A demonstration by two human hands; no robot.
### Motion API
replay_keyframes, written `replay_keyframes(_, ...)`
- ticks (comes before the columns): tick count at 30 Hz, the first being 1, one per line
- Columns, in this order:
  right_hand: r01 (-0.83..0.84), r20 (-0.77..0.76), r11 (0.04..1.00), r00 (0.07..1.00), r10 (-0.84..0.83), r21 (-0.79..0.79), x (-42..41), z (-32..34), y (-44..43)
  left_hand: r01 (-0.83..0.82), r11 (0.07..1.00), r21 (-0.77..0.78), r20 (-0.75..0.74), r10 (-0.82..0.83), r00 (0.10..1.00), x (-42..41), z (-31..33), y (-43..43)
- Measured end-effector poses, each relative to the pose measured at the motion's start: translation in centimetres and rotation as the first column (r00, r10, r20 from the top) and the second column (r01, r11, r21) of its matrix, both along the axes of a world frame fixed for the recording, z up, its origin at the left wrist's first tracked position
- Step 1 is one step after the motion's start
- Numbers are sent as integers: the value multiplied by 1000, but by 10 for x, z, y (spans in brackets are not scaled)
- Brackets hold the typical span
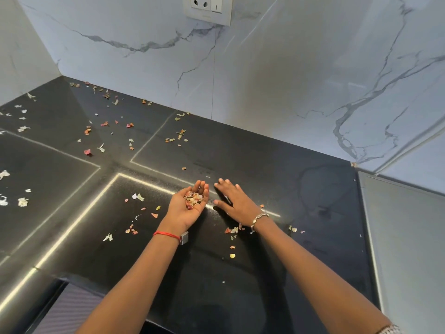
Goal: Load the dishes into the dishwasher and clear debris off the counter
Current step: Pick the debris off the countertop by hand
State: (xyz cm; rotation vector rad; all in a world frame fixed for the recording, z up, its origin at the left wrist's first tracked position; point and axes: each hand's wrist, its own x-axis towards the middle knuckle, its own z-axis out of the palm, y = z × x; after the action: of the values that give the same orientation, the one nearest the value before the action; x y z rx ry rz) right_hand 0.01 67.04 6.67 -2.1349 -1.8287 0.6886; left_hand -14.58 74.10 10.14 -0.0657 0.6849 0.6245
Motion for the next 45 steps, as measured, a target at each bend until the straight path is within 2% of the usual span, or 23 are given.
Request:
replay_keyframes(3, -53, -9, 999, 999, 53, -8, -5, 7, -14, 9, 1000, 0, 6, -9, 1000, 1, 0, -3)
replay_keyframes(9, -47, -22, 999, 999, 46, -5, -20, 11, -37, 42, 999, 5, 37, -42, 998, 1, -1, -13)
replay_keyframes(20, -68, 292, 987, 956, 23, 145, -48, 9, -61, 71, 997, 14, 51, -71, 996, -5, -6, -28)
replay_keyframes(23, -65, 324, 987, 946, 15, 145, -47, 5, -62, 74, 997, 15, 44, -75, 996, -6, -6, -32)
replay_keyframes(25, -2, 276, 987, 960, -42, 158, -44, 6, -61, 76, 997, 13, 40, -77, 996, -7, -6, -34)
replay_keyframes(27, 180, 141, 966, 968, -208, 187, -37, 11, -60, 82, 997, 11, 35, -82, 996, -7, -7, -36)
replay_keyframes(28, 313, 40, 928, 944, -327, 205, -33, 16, -60, 86, 996, 10, 34, -86, 996, -7, -7, -37)
replay_keyframes(30, 550, -232, 799, 833, -503, 242, -27, 29, -61, 93, 996, 9, 27, -93, 995, -6, -8, -39)
replay_keyframes(31, 615, -356, 752, 776, -521, 238, -27, 37, -63, 100, 995, 10, 23, -100, 995, -5, -8, -40)
replay_keyframes(33, 622, -484, 749, 739, -468, 226, -33, 51, -64, 120, 993, 19, 10, -121, 993, -3, -9, -44)
replay_keyframes(37, 507, -464, 812, 816, -345, 289, -55, 60, -56, 175, 983, 51, -12, -174, 985, 5, -12, -51)
replay_keyframes(42, 306, -228, 888, 944, -237, 343, -69, 57, -52, 214, 975, 63, -33, -212, 977, 13, -16, -52)
replay_keyframes(45, 289, -185, 856, 955, -230, 428, -73, 60, -55, 213, 975, 67, -33, -211, 977, 16, -13, -56)
